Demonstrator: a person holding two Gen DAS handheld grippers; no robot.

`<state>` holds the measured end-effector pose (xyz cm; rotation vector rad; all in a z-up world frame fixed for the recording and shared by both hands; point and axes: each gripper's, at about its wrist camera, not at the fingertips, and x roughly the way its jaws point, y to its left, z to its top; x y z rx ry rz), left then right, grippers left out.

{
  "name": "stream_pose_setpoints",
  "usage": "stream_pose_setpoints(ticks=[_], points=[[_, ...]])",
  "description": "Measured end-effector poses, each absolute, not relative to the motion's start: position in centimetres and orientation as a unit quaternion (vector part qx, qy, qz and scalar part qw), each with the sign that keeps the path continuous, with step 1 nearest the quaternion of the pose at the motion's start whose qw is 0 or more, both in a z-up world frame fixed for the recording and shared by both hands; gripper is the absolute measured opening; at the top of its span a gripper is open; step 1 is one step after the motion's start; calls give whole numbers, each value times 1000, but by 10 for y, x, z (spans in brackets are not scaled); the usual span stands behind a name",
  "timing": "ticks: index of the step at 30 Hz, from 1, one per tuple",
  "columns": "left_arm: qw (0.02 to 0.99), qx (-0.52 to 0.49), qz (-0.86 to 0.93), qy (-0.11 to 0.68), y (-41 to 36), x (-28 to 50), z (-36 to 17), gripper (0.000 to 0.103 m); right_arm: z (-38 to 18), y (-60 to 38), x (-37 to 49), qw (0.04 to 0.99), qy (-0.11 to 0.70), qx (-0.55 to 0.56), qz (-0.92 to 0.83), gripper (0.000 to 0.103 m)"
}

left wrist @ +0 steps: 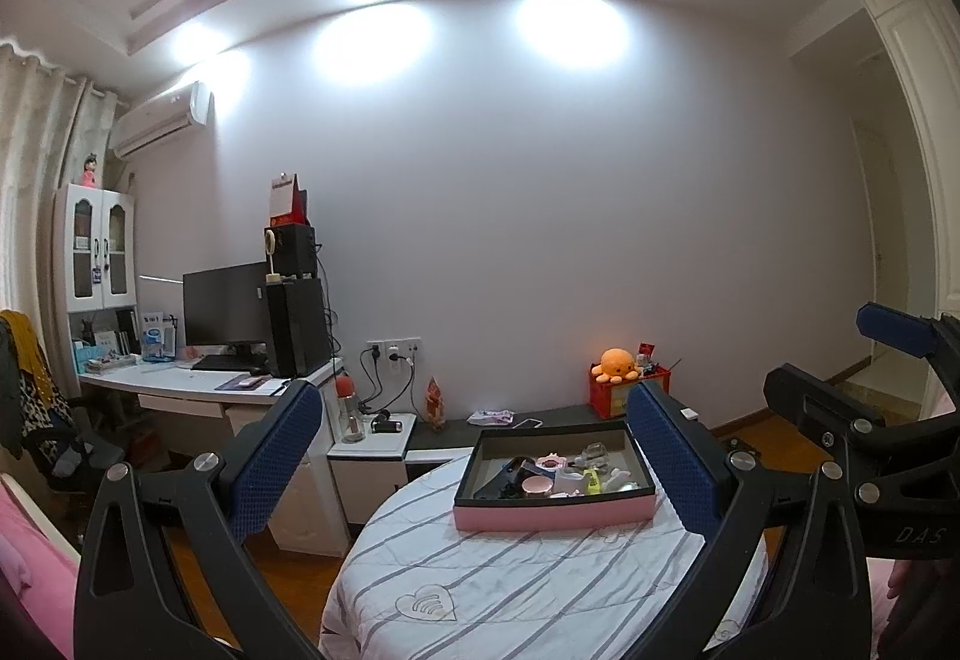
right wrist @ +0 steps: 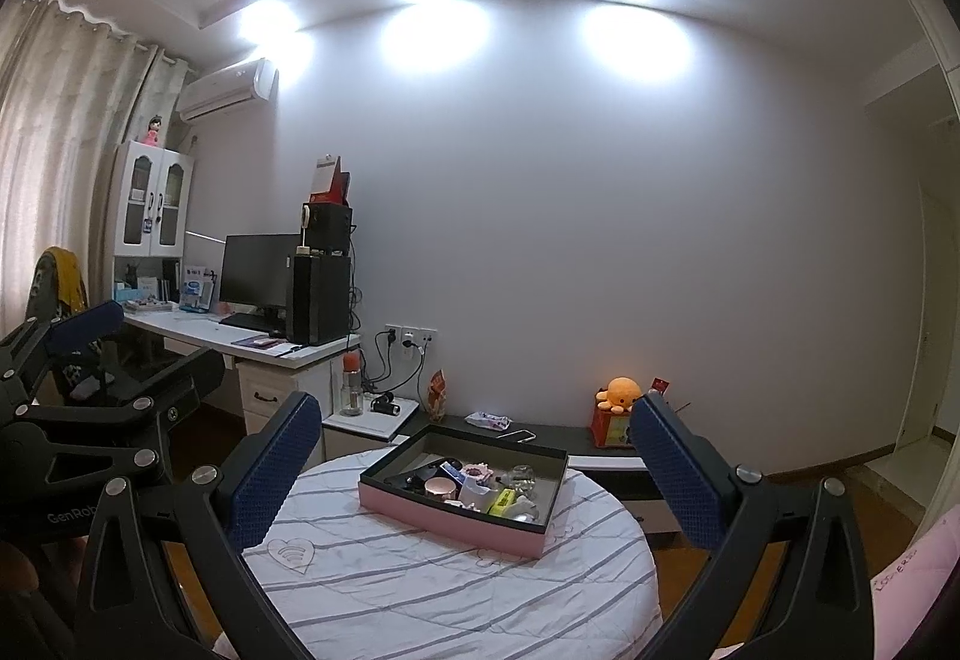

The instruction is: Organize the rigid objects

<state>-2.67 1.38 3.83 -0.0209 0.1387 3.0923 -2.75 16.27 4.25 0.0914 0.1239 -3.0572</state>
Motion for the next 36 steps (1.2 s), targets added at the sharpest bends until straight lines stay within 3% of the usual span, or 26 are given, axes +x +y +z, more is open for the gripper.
stream_pose_setpoints(ticks=[36], points=[[30,-11,999,43,2,-36,34,103,37,157,-39,44,45,40,-997,103]])
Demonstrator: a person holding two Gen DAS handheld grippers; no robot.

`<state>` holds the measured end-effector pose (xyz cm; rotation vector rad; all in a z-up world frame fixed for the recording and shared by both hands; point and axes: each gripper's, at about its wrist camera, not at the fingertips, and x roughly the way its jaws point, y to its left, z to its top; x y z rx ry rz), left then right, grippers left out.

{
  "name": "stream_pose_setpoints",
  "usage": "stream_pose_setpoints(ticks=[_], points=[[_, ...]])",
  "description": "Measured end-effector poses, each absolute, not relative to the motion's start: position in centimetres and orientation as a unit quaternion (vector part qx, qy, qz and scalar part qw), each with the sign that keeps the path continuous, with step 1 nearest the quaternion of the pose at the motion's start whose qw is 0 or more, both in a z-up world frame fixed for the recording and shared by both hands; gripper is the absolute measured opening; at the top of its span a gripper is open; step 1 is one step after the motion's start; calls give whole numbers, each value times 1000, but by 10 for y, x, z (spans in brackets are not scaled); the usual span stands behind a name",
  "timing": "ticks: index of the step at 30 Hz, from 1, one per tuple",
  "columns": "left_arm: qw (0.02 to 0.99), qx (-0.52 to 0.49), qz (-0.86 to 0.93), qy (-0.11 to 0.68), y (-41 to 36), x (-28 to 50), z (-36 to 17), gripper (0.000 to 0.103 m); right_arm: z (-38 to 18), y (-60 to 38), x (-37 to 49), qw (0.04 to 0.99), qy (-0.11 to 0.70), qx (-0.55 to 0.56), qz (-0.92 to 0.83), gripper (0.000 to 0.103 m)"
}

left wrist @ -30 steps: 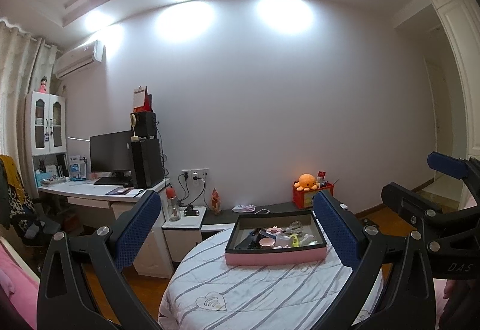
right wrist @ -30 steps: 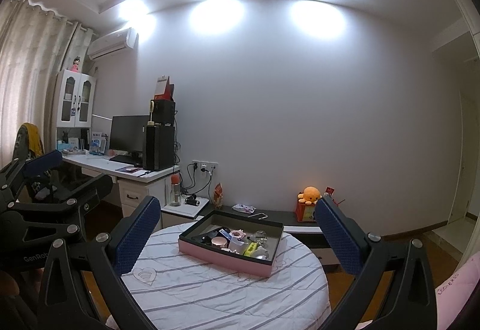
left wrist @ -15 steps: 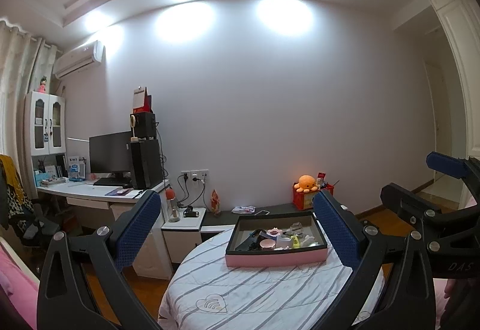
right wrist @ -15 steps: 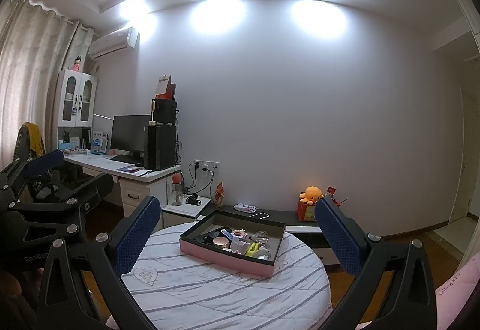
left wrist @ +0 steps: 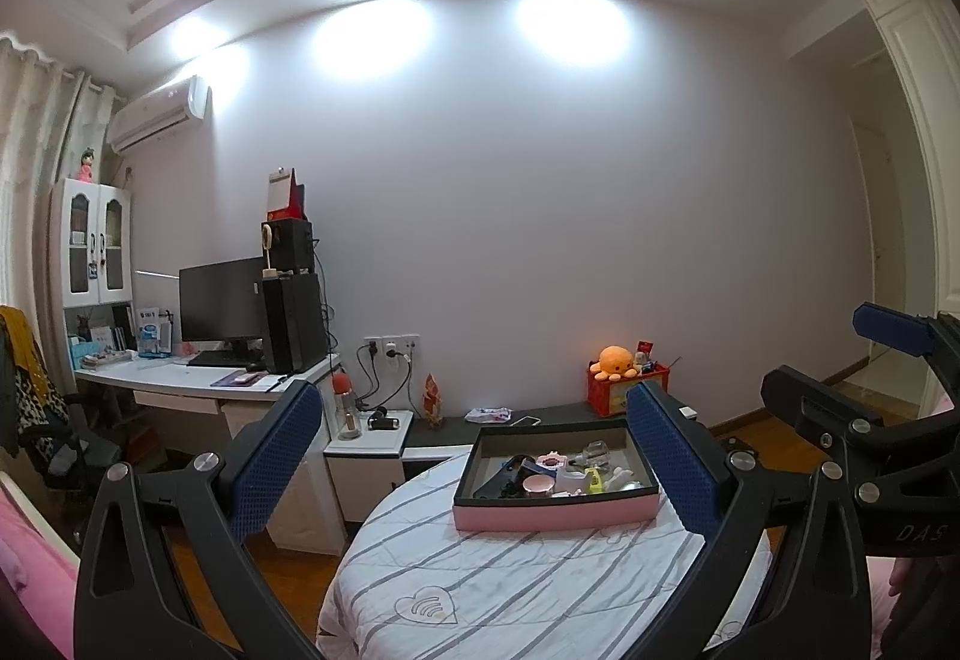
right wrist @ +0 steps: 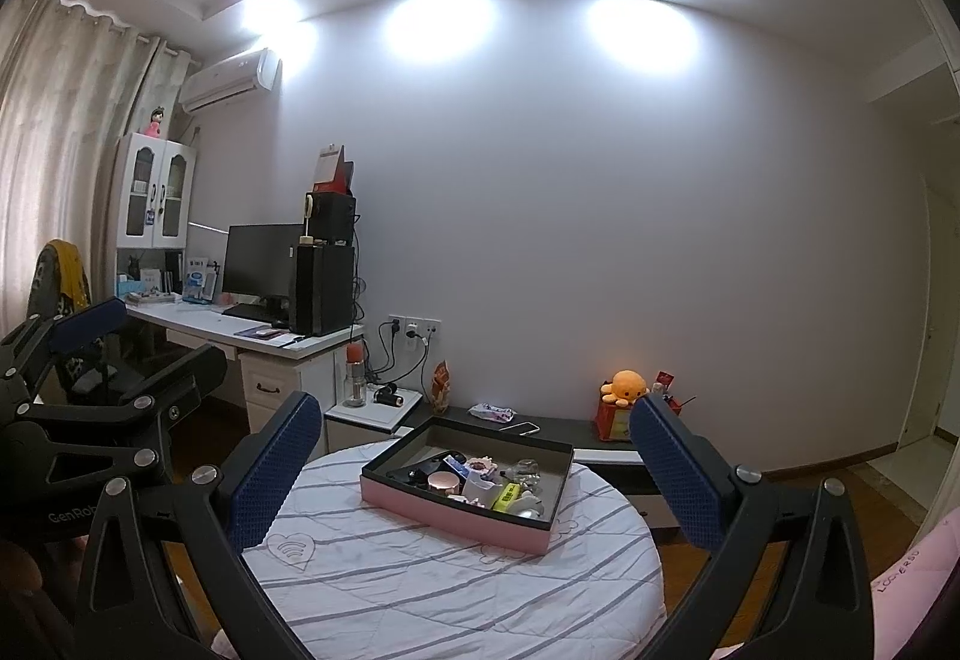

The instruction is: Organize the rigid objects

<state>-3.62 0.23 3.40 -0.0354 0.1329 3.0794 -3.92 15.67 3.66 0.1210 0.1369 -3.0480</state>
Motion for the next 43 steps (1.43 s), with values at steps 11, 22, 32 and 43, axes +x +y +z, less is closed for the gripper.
stream_pose_setpoints(ticks=[11,22,32,43], points=[[29,-27,998,46,5,-48,28,103,29,159,-49,40,46,58,-996,103],[30,-30,998,46,5,-51,26,103,30,160,-53,38,46,61,-996,103],[29,-30,998,47,6,-52,24,103,30,159,-53,38,45,62,-996,103],[27,-34,998,50,7,-53,21,103,29,159,-52,38,46,65,-996,103]])
